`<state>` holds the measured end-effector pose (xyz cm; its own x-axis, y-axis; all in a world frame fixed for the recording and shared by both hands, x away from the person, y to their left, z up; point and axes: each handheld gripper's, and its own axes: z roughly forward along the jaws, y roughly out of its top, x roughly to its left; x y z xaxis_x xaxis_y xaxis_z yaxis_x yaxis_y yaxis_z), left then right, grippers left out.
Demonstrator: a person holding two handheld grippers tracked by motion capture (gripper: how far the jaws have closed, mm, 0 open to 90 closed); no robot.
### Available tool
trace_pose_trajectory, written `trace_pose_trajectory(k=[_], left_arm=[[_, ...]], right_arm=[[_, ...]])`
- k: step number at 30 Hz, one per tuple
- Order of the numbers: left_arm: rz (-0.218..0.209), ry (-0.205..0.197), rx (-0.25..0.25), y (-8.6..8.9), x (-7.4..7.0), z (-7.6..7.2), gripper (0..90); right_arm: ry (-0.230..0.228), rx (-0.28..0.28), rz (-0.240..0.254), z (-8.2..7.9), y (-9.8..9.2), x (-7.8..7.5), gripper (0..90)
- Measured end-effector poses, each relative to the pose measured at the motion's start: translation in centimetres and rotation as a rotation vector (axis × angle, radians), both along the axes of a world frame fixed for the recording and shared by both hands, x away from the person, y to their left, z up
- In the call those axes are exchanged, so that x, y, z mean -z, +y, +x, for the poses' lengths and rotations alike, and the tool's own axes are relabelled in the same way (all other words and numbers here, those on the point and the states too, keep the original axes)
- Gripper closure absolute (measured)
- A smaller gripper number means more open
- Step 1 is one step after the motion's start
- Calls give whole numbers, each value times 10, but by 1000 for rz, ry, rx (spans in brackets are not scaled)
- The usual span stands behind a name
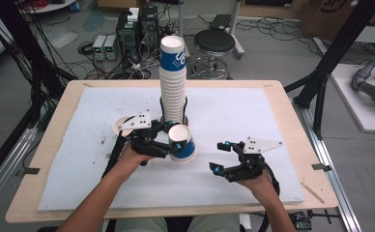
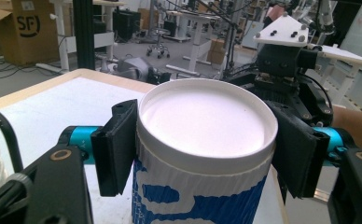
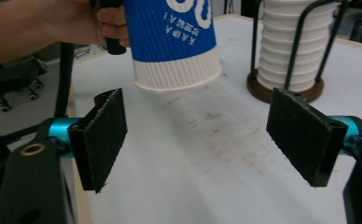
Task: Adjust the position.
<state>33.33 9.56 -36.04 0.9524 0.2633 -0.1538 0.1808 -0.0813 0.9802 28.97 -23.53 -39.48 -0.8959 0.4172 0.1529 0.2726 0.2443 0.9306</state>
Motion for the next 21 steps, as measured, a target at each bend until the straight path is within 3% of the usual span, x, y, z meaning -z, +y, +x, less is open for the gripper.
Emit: trace_pose_trajectory(k=[7,21], left_arm=[[12,-9,27,-3,0,-1,300],[3,-14,112,-19,-1,-8,301]], right_arm=[[2,-48,-32,6,16,-1,206],[-2,-122,-20,12,31,-1,206]])
